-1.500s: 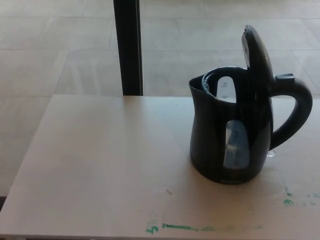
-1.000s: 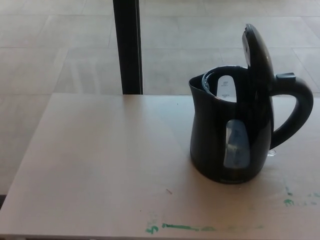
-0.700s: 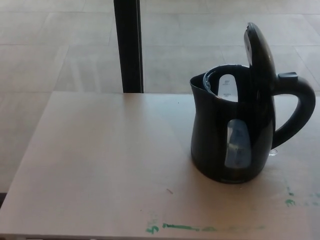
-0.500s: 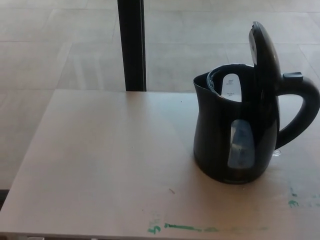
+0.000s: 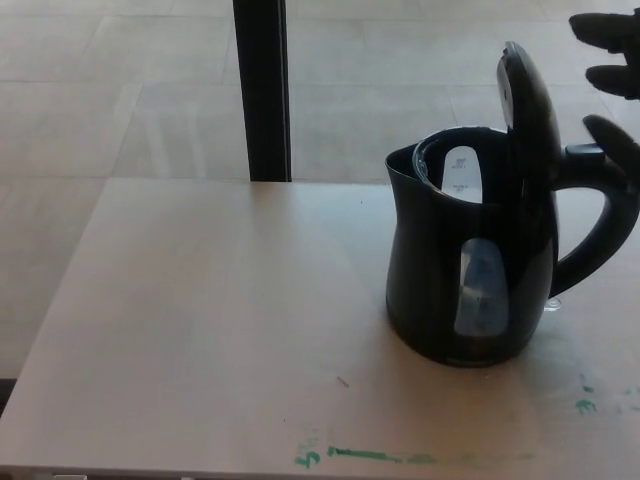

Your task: The robot uses its right hand to push down on the lid of a kettle kept in the middle of the desk to close it

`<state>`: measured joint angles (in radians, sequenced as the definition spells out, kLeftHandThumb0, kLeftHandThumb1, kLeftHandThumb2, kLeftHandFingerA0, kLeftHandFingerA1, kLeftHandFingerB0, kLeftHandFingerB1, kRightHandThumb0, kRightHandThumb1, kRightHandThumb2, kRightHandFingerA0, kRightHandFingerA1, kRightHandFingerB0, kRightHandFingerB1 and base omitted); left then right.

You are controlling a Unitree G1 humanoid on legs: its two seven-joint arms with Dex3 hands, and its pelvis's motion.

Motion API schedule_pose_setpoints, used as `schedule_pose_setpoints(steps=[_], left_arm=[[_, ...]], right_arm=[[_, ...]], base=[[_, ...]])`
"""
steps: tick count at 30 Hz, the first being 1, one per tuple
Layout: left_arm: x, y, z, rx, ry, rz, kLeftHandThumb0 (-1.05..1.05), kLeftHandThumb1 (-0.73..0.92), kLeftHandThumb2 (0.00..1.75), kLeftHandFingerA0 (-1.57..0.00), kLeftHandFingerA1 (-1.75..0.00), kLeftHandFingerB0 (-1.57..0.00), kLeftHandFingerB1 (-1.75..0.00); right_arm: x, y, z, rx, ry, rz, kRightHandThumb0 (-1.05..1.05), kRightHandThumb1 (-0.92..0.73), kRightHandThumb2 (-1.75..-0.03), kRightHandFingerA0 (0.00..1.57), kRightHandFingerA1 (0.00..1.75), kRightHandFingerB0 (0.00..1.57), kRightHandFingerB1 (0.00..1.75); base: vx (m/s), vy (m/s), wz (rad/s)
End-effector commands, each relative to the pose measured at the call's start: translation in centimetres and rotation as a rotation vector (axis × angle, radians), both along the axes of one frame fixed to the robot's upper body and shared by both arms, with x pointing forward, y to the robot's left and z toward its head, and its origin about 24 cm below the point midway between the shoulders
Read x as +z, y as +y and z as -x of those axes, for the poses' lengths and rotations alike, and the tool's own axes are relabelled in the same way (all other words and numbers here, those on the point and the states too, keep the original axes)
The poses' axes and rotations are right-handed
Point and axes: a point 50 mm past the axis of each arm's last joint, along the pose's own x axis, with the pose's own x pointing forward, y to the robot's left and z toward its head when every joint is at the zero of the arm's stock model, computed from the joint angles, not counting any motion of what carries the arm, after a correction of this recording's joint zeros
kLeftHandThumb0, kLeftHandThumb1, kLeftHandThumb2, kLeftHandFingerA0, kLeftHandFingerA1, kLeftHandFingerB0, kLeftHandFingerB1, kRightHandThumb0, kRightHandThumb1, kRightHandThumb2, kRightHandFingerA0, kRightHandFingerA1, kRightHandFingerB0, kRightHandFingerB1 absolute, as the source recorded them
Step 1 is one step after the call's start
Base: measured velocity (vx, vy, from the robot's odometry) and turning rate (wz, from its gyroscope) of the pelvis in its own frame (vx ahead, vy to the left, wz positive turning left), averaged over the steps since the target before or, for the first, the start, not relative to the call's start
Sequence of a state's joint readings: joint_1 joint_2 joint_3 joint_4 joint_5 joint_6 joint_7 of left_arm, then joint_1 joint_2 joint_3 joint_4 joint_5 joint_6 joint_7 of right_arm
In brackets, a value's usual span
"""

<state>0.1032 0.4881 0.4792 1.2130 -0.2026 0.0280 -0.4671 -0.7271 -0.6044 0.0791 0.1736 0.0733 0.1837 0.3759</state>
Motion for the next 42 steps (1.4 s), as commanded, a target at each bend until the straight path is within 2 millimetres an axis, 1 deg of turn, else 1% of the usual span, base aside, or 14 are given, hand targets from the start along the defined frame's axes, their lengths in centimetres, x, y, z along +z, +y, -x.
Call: schedule_pose_setpoints(steps=[1, 6, 7, 8, 10, 12, 17, 20, 21, 32, 37, 38, 41, 42], left_arm=[[0.6, 0.7, 0.4, 0.005, 0.013, -0.01, -0.71, 0.67, 0.6, -0.5, -0.5, -0.36, -0.35], [0.6, 0.8, 0.7, 0.011, 0.009, -0.008, -0.7, 0.67, 0.6, -0.5, -0.53, -0.36, -0.36], [0.6, 0.8, 0.7, 0.025, -0.001, 0.005, -0.68, 0.67, 0.6, -0.48, -0.52, -0.35, -0.37], [0.6, 0.8, 0.8, 0.014, -0.002, 0.002, -0.67, 0.67, 0.6, -0.47, -0.53, -0.36, -0.37], [0.5, 0.8, 0.9, 0.014, 0.017, -0.004, -0.67, 0.69, 0.61, -0.47, -0.49, -0.35, -0.35], [0.4, 0.8, 1.1, 0.035, 0.025, -0.006, -0.67, 0.67, 0.6, -0.49, -0.49, -0.35, -0.35], [0.6, 1.0, 1.0, 0.019, 0.026, -0.005, -0.75, 0.56, 0.92, -0.46, -0.62, -0.32, -0.49], [0.5, 0.9, 0.9, 0.013, 0.03, -0.014, -0.68, 0.68, 0.6, -0.48, -0.51, -0.35, -0.35], [0.5, 0.9, 0.9, 0.021, 0.024, -0.008, -0.67, 0.67, 0.6, -0.48, -0.51, -0.37, -0.36], [0.6, 0.9, 0.9, 0.021, 0.026, -0.01, -0.68, 0.54, 0.92, -0.46, -0.62, -0.27, -0.48], [0.9, 1.1, 0.8, 0.031, 0.001, 0.007, -0.67, 0.67, 0.6, -0.47, -0.56, -0.35, -0.38], [0.9, 1.1, 0.8, 0.012, 0.005, -0.005, -0.68, 0.69, 0.6, -0.47, -0.54, -0.34, -0.36], [0.8, 1.2, 0.4, 0.034, 0.022, -0.017, -0.68, 0.53, 0.91, -0.45, -0.6, -0.29, -0.48], [0.8, 1.1, 0.4, 0.034, 0.02, -0.02, -0.73, 0.55, 0.9, -0.48, -0.61, -0.33, -0.49]], right_arm=[[0.3, 0.4, -1.0, -0.01, 0.039, 0.098, -0.92, -0.84, -0.66, 0.13, 0.44, 0.1, 0.28], [0.7, 1.2, -2.5, -0.024, 0.062, 0.155, -0.89, -0.82, -0.66, 0.17, 0.41, 0.13, 0.29], [0.8, 1.3, -2.7, -0.024, 0.068, 0.183, -0.39, -0.38, -1.02, 0.0, 0.51, 0.0, 0.5], [0.8, 1.5, -2.9, -0.022, 0.068, 0.192, -0.88, -0.82, -0.66, 0.16, 0.4, 0.12, 0.28], [0.8, 2.4, -3.0, 0.011, 0.06, 0.265, -0.39, -0.37, -1.02, 0.01, 0.51, 0.0, 0.5], [0.6, 2.8, -3.1, 0.015, 0.056, 0.276, -0.86, -0.78, -0.65, 0.19, 0.41, 0.15, 0.27], [-0.5, 4.9, -3.1, 0.078, 0.022, 0.451, -0.86, -0.62, -1.01, 0.18, 0.51, 0.1, 0.41], [-1.3, 5.8, -3.1, 0.105, 0.011, 0.535, -0.89, -0.62, -1.02, 0.18, 0.51, 0.1, 0.42], [-1.6, 6.1, -3.2, 0.114, 0.019, 0.562, -0.93, -0.8, -0.66, 0.15, 0.39, 0.14, 0.31], [-2.7, 8.5, -3.6, 0.18, 0.03, 0.786, -0.82, -0.78, -0.64, 0.21, 0.5, 0.2, 0.35], [-2.9, 9.7, -3.8, 0.207, 0.035, 0.908, -0.82, -0.75, -0.64, 0.26, 0.47, 0.25, 0.31], [-3.0, 9.9, -3.8, 0.214, 0.016, 0.944, -0.81, -0.59, -0.99, 0.25, 0.56, 0.18, 0.44], [-3.4, 10.6, -3.6, 0.238, -0.004, 1.014, -0.8, -0.75, -0.64, 0.3, 0.48, 0.26, 0.31], [-4.3, 11.2, -3.4, 0.267, 0.01, 1.037, -0.78, -0.58, -0.98, 0.26, 0.55, 0.18, 0.44]], base=[[0.0, 0.0, 0.0], [0.0, 0.0, 0.0], [0.0, 0.0, 0.0], [0.0, 0.0, 0.0], [0.0, 0.0, 0.0], [0.0, 0.0, 0.0], [0.0, 0.0, 0.0], [0.0, 0.0, 0.0], [0.0, 0.0, 0.0], [0.0, 0.0, 0.0], [0.0, 0.0, 0.0], [0.0, 0.0, 0.0], [0.0, 0.0, 0.0], [0.0, 0.0, 0.0]])
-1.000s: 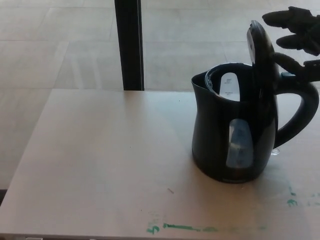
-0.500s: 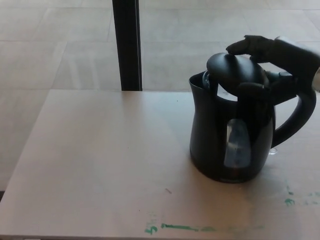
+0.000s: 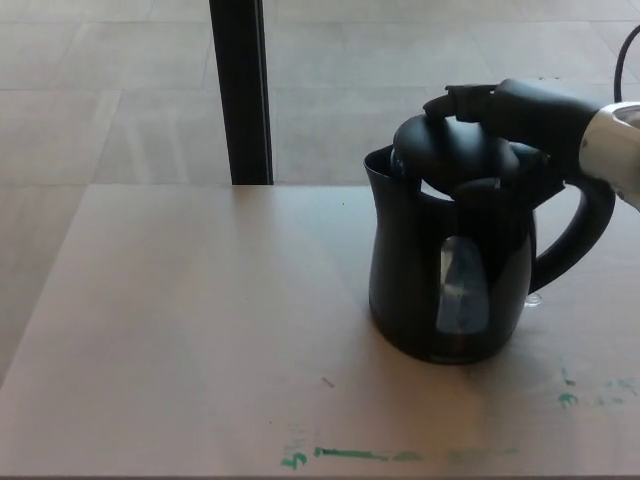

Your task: The robot uses its right hand to push down on the lid of a kettle kept in the middle of the desk to close it

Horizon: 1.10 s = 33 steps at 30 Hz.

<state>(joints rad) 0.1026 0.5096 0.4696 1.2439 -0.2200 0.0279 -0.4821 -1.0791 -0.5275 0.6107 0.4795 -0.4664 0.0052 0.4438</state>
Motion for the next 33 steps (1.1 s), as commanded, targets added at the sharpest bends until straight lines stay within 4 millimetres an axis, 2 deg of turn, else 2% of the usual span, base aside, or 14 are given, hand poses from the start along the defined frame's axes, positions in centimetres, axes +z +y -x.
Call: schedule_pose_setpoints(steps=[1, 3, 5, 8, 9, 10, 15, 16, 19, 23, 26, 27, 29, 33], left_arm=[[0.5, 0.7, -0.1, 0.022, 0.009, -0.028, -0.73, 0.55, 0.9, -0.48, -0.61, -0.33, -0.49], [0.5, 0.7, -0.2, 0.033, 0.008, -0.016, -0.68, 0.65, 0.6, -0.53, -0.55, -0.37, -0.36], [0.7, 0.9, -0.3, 0.037, 0.0, -0.014, -0.68, 0.52, 0.9, -0.47, -0.62, -0.29, -0.49], [0.7, 0.9, -0.5, 0.006, 0.006, -0.034, -0.68, 0.67, 0.6, -0.52, -0.52, -0.36, -0.35], [0.7, 0.8, -0.5, -0.002, 0.007, -0.032, -0.67, 0.67, 0.61, -0.51, -0.51, -0.34, -0.35], [0.6, 0.7, -0.4, -0.001, 0.008, -0.029, -0.69, 0.53, 0.91, -0.47, -0.6, -0.26, -0.47], [0.5, 0.7, -0.3, 0.02, 0.009, -0.024, -0.67, 0.65, 0.6, -0.5, -0.52, -0.38, -0.36], [0.6, 0.7, -0.3, 0.014, 0.0, -0.019, -0.68, 0.66, 0.6, -0.49, -0.55, -0.34, -0.36], [0.9, 0.9, -0.8, -0.008, -0.01, -0.022, -0.69, 0.66, 0.6, -0.5, -0.51, -0.34, -0.35], [0.6, 0.7, -0.6, 0.016, -0.01, -0.01, -0.66, 0.67, 0.6, -0.49, -0.56, -0.33, -0.36], [0.6, 0.6, -0.6, 0.015, -0.015, -0.007, -0.67, 0.67, 0.6, -0.52, -0.56, -0.36, -0.37], [0.6, 0.6, -0.6, 0.004, -0.001, -0.016, -0.74, 0.56, 0.91, -0.48, -0.62, -0.34, -0.49], [0.6, 0.7, -0.5, 0.032, -0.018, -0.017, -0.67, 0.65, 0.6, -0.54, -0.57, -0.38, -0.37], [0.5, 0.6, -0.3, 0.022, 0.004, -0.026, -0.7, 0.54, 0.9, -0.53, -0.65, -0.33, -0.5]], right_arm=[[-3.0, 2.5, 0.7, 0.12, 0.064, 0.208, -0.78, -0.58, -0.98, 0.26, 0.55, 0.18, 0.44], [-4.0, 3.0, 0.9, 0.141, 0.075, 0.246, -0.81, -0.76, -0.64, 0.35, 0.5, 0.27, 0.31], [-5.7, 3.6, 1.5, 0.164, 0.108, 0.267, -0.8, -0.75, -0.63, 0.36, 0.55, 0.27, 0.31], [-7.8, 3.9, 2.1, 0.183, 0.142, 0.295, -0.81, -0.75, -0.63, 0.34, 0.51, 0.26, 0.32], [-9.3, 3.9, 2.5, 0.189, 0.168, 0.324, -0.87, -0.63, -0.99, 0.29, 0.58, 0.19, 0.44], [-10.4, 3.8, 2.9, 0.192, 0.191, 0.334, -0.85, -0.62, -0.98, 0.3, 0.58, 0.19, 0.44], [-12.1, 3.4, 3.3, 0.2, 0.197, 0.344, -0.81, -0.76, -0.63, 0.3, 0.59, 0.23, 0.38], [-12.0, 3.2, 3.1, 0.191, 0.205, 0.343, -0.8, -0.59, -0.99, 0.25, 0.61, 0.14, 0.47], [-9.8, 2.6, 2.2, 0.151, 0.179, 0.334, -0.79, -0.76, -0.63, 0.31, 0.56, 0.23, 0.33], [-6.8, 0.9, 1.2, 0.044, 0.214, 0.149, -0.77, -0.58, -0.96, 0.25, 0.57, 0.15, 0.44], [-5.0, 0.0, 0.7, 0.0, 0.225, 0.069, -0.8, -0.76, -0.64, 0.24, 0.46, 0.23, 0.31], [-3.3, -1.0, 0.2, -0.052, 0.222, -0.03, -0.85, -0.6, -1.0, 0.24, 0.53, 0.14, 0.43], [-1.6, -1.8, -0.4, -0.085, 0.232, -0.205, -0.91, -0.63, -0.99, 0.28, 0.53, 0.18, 0.42], [-0.2, -3.2, -0.5, -0.094, 0.196, -0.301, -0.88, -0.78, -0.65, 0.4, 0.42, 0.24, 0.29]], base=[[0.0, 0.0, 0.0], [0.0, 0.0, 0.0], [0.0, 0.0, 0.0], [0.0, 0.0, 0.0], [0.0, 0.0, 0.0], [0.0, 0.0, 0.0], [0.0, 0.0, 0.0], [0.0, 0.0, 0.0], [0.0, 0.0, 0.0], [0.0, 0.0, 0.0], [0.0, 0.0, 0.0], [0.0, 0.0, 0.0], [0.0, 0.0, 0.0], [0.0, 0.0, 0.0]])
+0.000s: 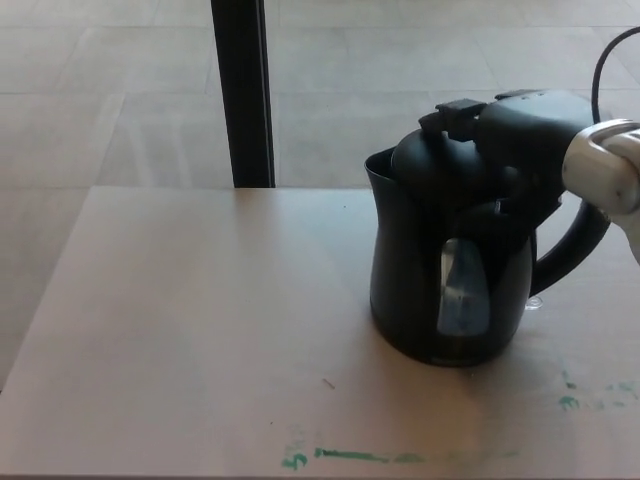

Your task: The robot uses its right hand to push down on the lid of a kettle kept in the middle of the desk to close it

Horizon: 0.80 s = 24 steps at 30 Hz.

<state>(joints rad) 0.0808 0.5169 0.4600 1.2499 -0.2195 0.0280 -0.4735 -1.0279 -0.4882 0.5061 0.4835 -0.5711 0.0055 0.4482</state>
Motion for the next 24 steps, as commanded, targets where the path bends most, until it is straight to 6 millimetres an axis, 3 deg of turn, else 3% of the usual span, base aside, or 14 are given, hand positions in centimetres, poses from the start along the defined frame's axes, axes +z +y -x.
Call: schedule_pose_setpoints(steps=[1, 2, 4, 5, 7, 10, 12, 13, 15, 16, 17, 19, 21, 24], left_arm=[[0.3, 0.5, 0.4, 0.023, 0.02, -0.02, -0.69, 0.54, 0.9, -0.5, -0.63, -0.3, -0.48], [0.3, 0.5, 0.4, 0.019, 0.022, -0.016, -0.68, 0.67, 0.6, -0.5, -0.52, -0.34, -0.36], [0.3, 0.5, 0.5, 0.023, 0.019, -0.007, -0.74, 0.55, 0.9, -0.48, -0.62, -0.33, -0.49], [0.2, 0.4, 0.5, 0.033, 0.017, -0.01, -0.67, 0.52, 0.89, -0.5, -0.63, -0.33, -0.5], [0.2, 0.5, 0.6, 0.041, 0.017, -0.004, -0.67, 0.64, 0.59, -0.56, -0.58, -0.41, -0.38], [0.0, 0.3, 0.8, 0.058, 0.029, -0.008, -0.7, 0.52, 0.88, -0.45, -0.59, -0.33, -0.49], [0.0, 0.3, 0.8, 0.056, 0.028, -0.007, -0.68, 0.65, 0.6, -0.5, -0.51, -0.38, -0.36], [0.0, 0.3, 1.0, 0.044, 0.028, -0.005, -0.68, 0.51, 0.9, -0.45, -0.6, -0.3, -0.48], [0.1, 0.4, 1.1, 0.042, 0.029, -0.006, -0.68, 0.51, 0.9, -0.45, -0.6, -0.3, -0.48], [0.1, 0.3, 0.9, 0.017, 0.032, -0.014, -0.71, 0.65, 0.59, -0.54, -0.55, -0.38, -0.36], [0.1, 0.3, 0.9, 0.016, 0.034, -0.011, -0.78, 0.56, 0.91, -0.49, -0.62, -0.34, -0.49], [0.2, 0.4, 1.0, 0.037, 0.023, 0.006, -0.65, 0.66, 0.6, -0.52, -0.57, -0.42, -0.39], [0.3, 0.4, 1.1, 0.009, 0.02, 0.004, -0.67, 0.69, 0.61, -0.47, -0.51, -0.32, -0.36], [0.2, 0.4, 1.1, 0.014, 0.021, 0.003, -0.68, 0.66, 0.6, -0.49, -0.52, -0.38, -0.37]], right_arm=[[0.7, -2.9, -0.4, -0.047, 0.232, -0.354, -0.94, -0.64, -1.02, 0.34, 0.53, 0.17, 0.42], [1.7, -3.5, -0.3, -0.052, 0.265, -0.441, -0.97, -0.66, -1.0, 0.28, 0.54, 0.13, 0.41], [2.5, -4.3, -0.2, -0.075, 0.329, -0.552, -0.86, -0.59, -0.99, 0.22, 0.53, 0.08, 0.41], [3.0, -4.6, -0.1, -0.073, 0.344, -0.577, -0.85, -0.76, -0.63, 0.23, 0.45, 0.13, 0.29], [4.0, -6.2, 0.4, -0.08, 0.313, -0.662, -0.9, -0.64, -1.0, 0.23, 0.52, 0.09, 0.4], [4.6, -8.3, 1.4, -0.105, 0.272, -0.72, -0.97, -0.69, -1.04, 0.26, 0.52, 0.12, 0.4], [4.7, -9.3, 1.9, -0.106, 0.243, -0.758, -0.88, -0.65, -1.05, 0.23, 0.54, 0.08, 0.4], [4.6, -10.9, 2.6, -0.109, 0.204, -0.804, -0.88, -0.84, -0.67, 0.29, 0.44, 0.18, 0.28], [4.6, -11.1, 2.9, -0.111, 0.2, -0.81, -0.88, -0.84, -0.67, 0.29, 0.44, 0.18, 0.28], [4.7, -13.1, 4.0, -0.159, 0.151, -0.853, -0.91, -0.71, -1.06, 0.27, 0.5, 0.14, 0.42], [4.7, -13.5, 4.2, -0.162, 0.147, -0.867, -0.84, -0.87, -0.67, 0.31, 0.39, 0.18, 0.27], [4.6, -16.0, 5.7, -0.183, 0.098, -0.939, -0.83, -0.69, -1.06, 0.19, 0.51, 0.08, 0.39], [4.5, -18.3, 6.8, -0.245, 0.057, -1.031, -0.88, -0.86, -0.67, 0.26, 0.39, 0.16, 0.26], [4.4, -21.5, 8.8, -0.308, -0.019, -1.081, -0.87, -0.88, -0.68, 0.24, 0.38, 0.13, 0.23]], base=[[0.0, 0.0, 0.0], [0.0, 0.0, 0.0], [0.0, 0.0, 0.0], [0.0, 0.0, 0.0], [0.0, 0.0, 0.0], [0.0, 0.0, 0.0], [0.0, 0.0, 0.0], [0.0, 0.0, 0.0], [0.0, 0.0, 0.0], [0.0, 0.0, 0.0], [0.0, 0.0, 0.0], [0.0, 0.0, 0.0], [0.0, 0.0, 0.0], [0.0, 0.0, 0.0]])
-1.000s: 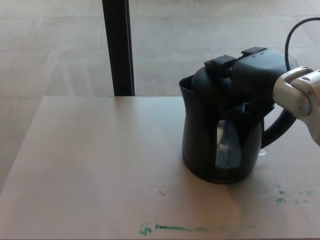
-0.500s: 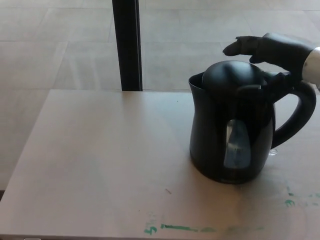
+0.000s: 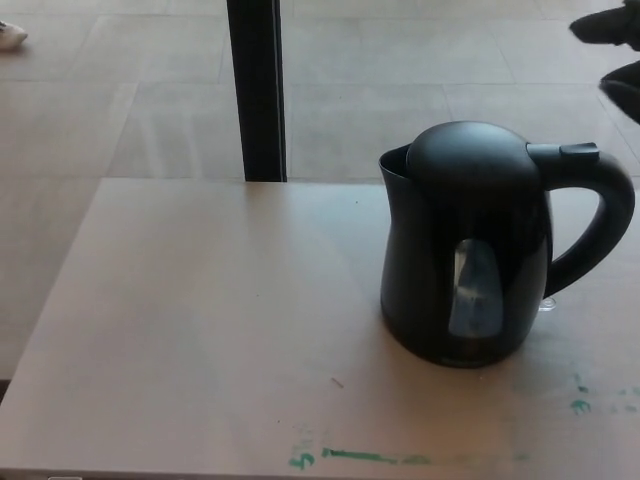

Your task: The robot uses its right hand to push down on the lid of a kettle kept in the middle of the desk to close it

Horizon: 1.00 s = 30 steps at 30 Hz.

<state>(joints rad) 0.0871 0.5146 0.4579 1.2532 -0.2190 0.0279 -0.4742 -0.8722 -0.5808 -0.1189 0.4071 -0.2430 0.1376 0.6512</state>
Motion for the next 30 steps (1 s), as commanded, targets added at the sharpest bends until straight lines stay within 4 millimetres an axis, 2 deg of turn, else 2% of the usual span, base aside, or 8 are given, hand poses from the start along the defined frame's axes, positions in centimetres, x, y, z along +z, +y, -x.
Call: schedule_pose_setpoints(steps=[1, 2, 7, 8, 10, 12, 15, 30], left_arm=[[0.3, 0.5, 0.8, 0.022, 0.018, -0.002, -0.7, 0.52, 0.9, -0.45, -0.6, -0.31, -0.49], [0.2, 0.4, 0.8, 0.022, 0.02, -0.003, -0.68, 0.66, 0.6, -0.51, -0.52, -0.38, -0.37], [0.2, 0.4, 1.0, 0.029, 0.017, 0.002, -0.66, 0.67, 0.6, -0.5, -0.53, -0.37, -0.37], [0.1, 0.3, 1.0, 0.019, 0.019, -0.001, -0.66, 0.67, 0.6, -0.49, -0.51, -0.36, -0.36], [0.1, 0.3, 1.2, 0.01, 0.03, -0.007, -0.69, 0.68, 0.6, -0.5, -0.5, -0.36, -0.35], [0.1, 0.3, 1.1, 0.016, 0.028, -0.007, -0.66, 0.68, 0.61, -0.48, -0.5, -0.36, -0.36], [0.0, 0.3, 1.2, 0.017, 0.024, -0.005, -0.66, 0.68, 0.61, -0.48, -0.51, -0.39, -0.37], [0.3, 0.3, 0.5, -0.002, 0.002, 0.002, -0.68, 0.69, 0.61, -0.47, -0.52, -0.32, -0.36]], right_arm=[[-0.1, -10.3, 6.4, -0.177, -0.067, -0.467, -0.85, -0.85, -0.66, 0.27, 0.37, 0.17, 0.26], [-0.2, -11.1, 7.0, -0.196, -0.071, -0.487, -0.84, -0.67, -1.05, 0.21, 0.5, 0.08, 0.39], [-1.4, -15.2, 10.9, -0.35, -0.107, -0.58, -0.87, -0.63, -1.04, 0.25, 0.54, 0.14, 0.44], [-2.3, -16.6, 12.5, -0.412, -0.121, -0.619, -0.9, -0.82, -0.65, 0.31, 0.5, 0.24, 0.36], [-3.8, -18.2, 15.2, -0.452, -0.135, -0.681, -0.91, -0.59, -1.04, 0.39, 0.71, 0.27, 0.6], [-4.9, -19.3, 17.0, -0.492, -0.144, -0.719, -0.95, -0.76, -0.63, 0.46, 0.77, 0.35, 0.65], [-7.2, -20.6, 19.3, -0.568, -0.157, -0.791, -0.92, -0.55, -1.01, 0.54, 0.81, 0.38, 0.72], [-21.4, -20.5, 29.7, -1.044, -0.127, -1.01, -0.96, -0.76, -0.63, 0.35, 0.96, 0.15, 0.96]], base=[[0.0, 0.0, 0.0], [0.0, 0.0, 0.0], [0.0, 0.0, 0.0], [0.0, 0.0, 0.0], [0.0, 0.0, 0.0], [0.0, 0.0, 0.0], [0.0, 0.0, 0.0], [0.0, 0.0, 0.0]])
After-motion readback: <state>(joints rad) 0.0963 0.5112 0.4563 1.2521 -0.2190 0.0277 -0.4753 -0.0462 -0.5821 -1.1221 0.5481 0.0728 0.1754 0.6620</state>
